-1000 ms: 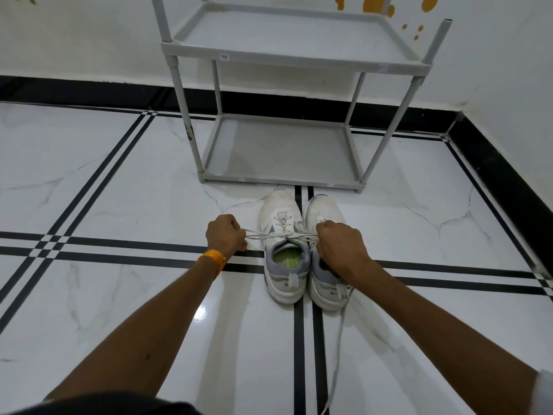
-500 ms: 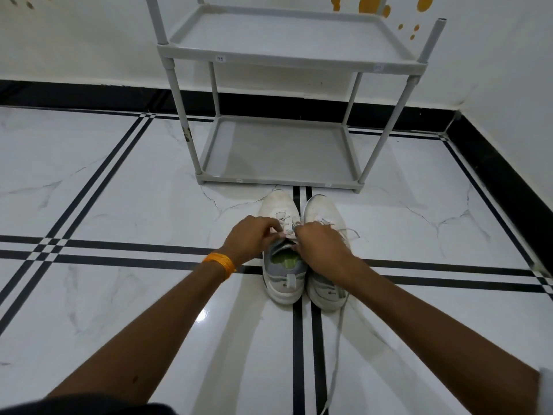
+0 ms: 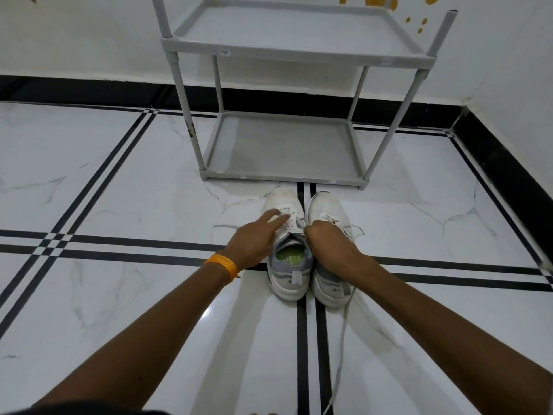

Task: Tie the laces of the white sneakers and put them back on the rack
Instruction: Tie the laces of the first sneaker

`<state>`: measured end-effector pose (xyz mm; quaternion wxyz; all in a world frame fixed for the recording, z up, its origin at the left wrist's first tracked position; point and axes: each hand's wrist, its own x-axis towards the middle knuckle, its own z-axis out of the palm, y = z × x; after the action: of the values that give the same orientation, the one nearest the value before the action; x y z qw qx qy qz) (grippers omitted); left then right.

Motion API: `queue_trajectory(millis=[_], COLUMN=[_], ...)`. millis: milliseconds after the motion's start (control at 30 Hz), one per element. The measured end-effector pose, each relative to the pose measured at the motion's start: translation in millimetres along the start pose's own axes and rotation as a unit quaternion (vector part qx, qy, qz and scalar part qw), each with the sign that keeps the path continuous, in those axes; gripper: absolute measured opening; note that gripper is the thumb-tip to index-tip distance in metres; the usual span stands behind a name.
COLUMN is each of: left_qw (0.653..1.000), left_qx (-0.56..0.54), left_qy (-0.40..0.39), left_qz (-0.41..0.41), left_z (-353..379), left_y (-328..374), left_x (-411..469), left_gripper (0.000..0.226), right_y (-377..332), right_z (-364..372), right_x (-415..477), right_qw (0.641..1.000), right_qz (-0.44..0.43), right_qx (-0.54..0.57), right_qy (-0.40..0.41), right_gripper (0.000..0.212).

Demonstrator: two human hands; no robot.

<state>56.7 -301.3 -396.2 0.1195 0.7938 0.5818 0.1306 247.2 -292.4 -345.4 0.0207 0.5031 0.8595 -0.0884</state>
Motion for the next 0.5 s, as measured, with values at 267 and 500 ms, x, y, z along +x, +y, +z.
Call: queue_trajectory(millis=[267,500], left_qw=[0.995,0.976], left_qx=[0.094,0.207], left_qy=[-0.010,0.000], left_qz=[0.037,0.069], left_z=[6.4,0.5], left_y=[2.1,-12.4], left_x=[-2.1,-8.6], left_gripper=[0.047,0.028], right_y=[-0.1,-4.9], right_z=[0.9,-1.0], right_x=[-5.3,-12.9], right_qw=[0.999,0.994], right_qz=[-0.023,-0.010], right_qx=[-0.031,-0.110], right_qy=[-0.003,-0.001], right_gripper=[0.019,0.030])
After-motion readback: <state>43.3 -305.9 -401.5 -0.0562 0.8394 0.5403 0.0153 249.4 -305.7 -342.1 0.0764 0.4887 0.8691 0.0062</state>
